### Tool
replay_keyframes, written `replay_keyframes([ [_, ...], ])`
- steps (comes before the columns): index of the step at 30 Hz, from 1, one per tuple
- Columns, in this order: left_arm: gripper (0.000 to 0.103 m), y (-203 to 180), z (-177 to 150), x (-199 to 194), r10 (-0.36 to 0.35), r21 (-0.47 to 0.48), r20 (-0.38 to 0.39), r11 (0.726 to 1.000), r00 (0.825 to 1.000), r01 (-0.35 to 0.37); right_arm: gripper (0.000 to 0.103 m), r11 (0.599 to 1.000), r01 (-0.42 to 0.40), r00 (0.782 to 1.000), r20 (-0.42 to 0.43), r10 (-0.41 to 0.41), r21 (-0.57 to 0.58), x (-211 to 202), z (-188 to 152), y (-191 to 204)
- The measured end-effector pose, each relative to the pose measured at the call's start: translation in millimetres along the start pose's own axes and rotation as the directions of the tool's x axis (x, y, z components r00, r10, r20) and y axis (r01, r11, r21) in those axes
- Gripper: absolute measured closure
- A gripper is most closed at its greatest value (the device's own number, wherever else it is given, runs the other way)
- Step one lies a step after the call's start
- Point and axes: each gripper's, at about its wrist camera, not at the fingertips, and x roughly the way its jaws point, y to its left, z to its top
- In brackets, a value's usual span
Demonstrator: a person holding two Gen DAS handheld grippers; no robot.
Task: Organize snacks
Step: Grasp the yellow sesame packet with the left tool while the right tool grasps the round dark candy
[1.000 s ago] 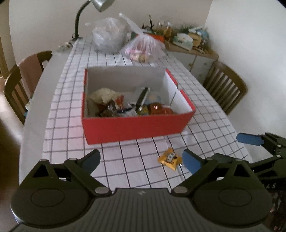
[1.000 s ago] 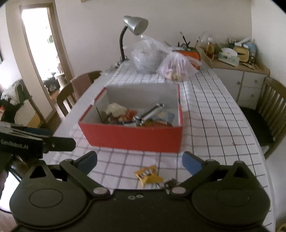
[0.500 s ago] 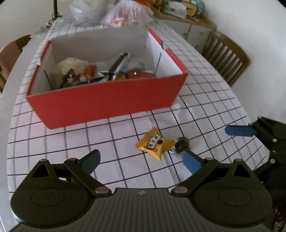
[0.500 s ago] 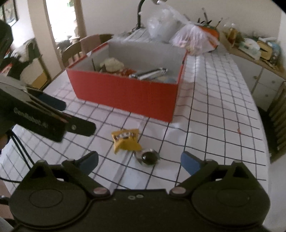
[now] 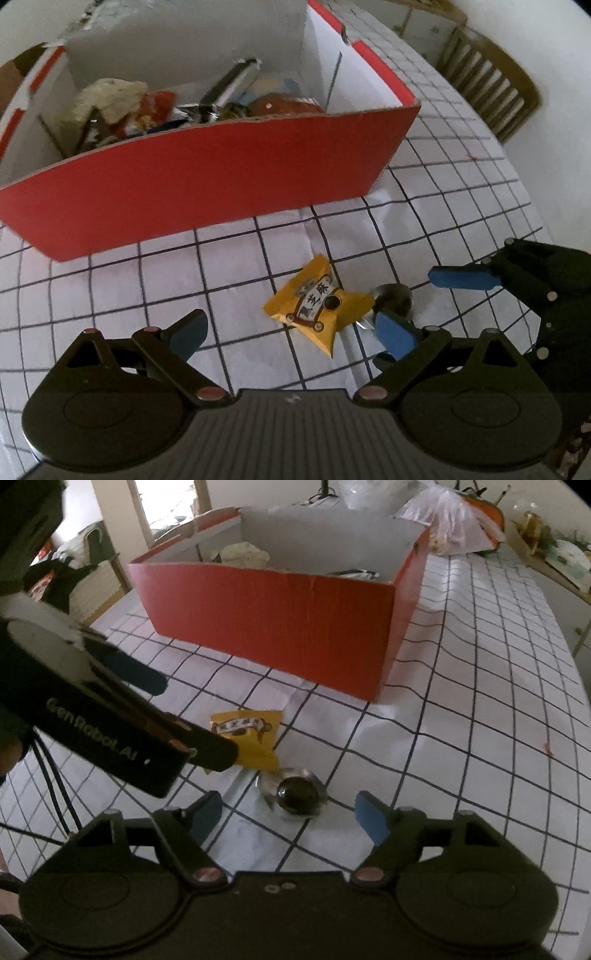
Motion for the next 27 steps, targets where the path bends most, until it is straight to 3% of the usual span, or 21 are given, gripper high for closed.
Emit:
replay_keyframes([
  [4, 0.006, 5, 12, 14, -0.04, -0.036, -0.073, 0.999, 0.997, 0.037, 0.032, 1.0, -0.008, 1.0, -0.007, 0.008, -0.027, 7, 1, -4],
  [6, 0.007, 12, 17, 20, -0.07, -0.118, -0.111, 0.991, 0.991, 0.057, 0.034, 0.999, -0.01, 1.0, -0.007, 0.01, -0.042, 8, 2, -5],
  [10, 0.009, 29, 22, 24, -0.118, -0.306, -0.152, 0.95, 0.981, 0.067, 0.037, 0.998, -0.019, 1.0, -0.006, 0.018, -0.058, 11, 1, -7],
  [13, 0.015, 31, 24, 24, -0.072, -0.378, -0.158, 0.926, 0.985, 0.008, 0.04, 0.997, -0.015, 1.0, -0.007, 0.015, -0.07, 11, 2, -7],
  [17, 0.02, 16, 23, 26, 0.021, -0.373, -0.19, 0.923, 0.982, -0.091, 0.043, 0.996, -0.008, 1.0, -0.011, 0.007, -0.084, 12, 3, -6],
  [22, 0.024, 2, 24, 29, 0.087, -0.406, -0.196, 0.899, 0.977, -0.161, 0.051, 0.994, 0.016, 1.0, -0.012, -0.017, -0.105, 12, 3, -1],
  [27, 0.048, -7, 25, 26, 0.12, -0.402, -0.196, 0.896, 0.973, -0.191, 0.057, 0.994, 0.043, 0.999, -0.01, -0.045, -0.101, 12, 3, 1],
])
